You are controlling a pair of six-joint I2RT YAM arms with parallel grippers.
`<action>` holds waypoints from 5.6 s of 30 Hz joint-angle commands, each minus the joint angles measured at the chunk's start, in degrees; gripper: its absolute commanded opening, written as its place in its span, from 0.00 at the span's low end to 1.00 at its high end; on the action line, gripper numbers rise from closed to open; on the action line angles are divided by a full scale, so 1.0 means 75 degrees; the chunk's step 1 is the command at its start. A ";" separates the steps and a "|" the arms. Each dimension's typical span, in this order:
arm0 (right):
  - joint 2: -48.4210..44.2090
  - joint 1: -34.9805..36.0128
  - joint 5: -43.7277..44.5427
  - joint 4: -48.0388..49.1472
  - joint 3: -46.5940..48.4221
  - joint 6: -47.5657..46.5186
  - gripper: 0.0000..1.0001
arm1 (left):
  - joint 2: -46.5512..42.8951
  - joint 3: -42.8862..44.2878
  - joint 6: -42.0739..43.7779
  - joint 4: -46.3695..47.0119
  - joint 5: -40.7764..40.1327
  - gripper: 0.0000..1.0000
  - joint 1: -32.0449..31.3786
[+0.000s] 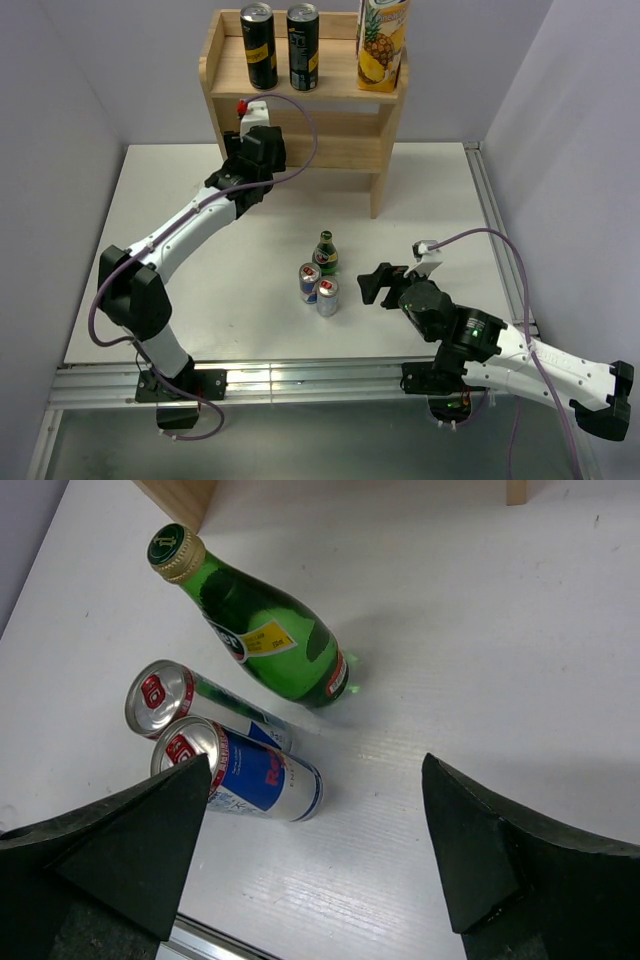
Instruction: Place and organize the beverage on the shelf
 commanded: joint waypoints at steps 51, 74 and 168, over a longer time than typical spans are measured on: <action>0.0310 0.0021 0.0281 0.0186 -0.0082 -0.0061 0.93 | 0.0857 0.0139 -0.0257 0.3349 -0.0694 0.89 0.0819; 0.0251 0.0021 0.0246 0.0209 -0.0140 -0.0015 0.93 | 0.0108 -0.0844 0.0211 0.3759 0.1016 0.99 0.0807; 0.1376 -0.0119 -0.0468 0.1440 0.0340 -0.0671 0.94 | -0.0315 -0.7478 -0.1933 0.7977 0.0560 0.96 -0.3986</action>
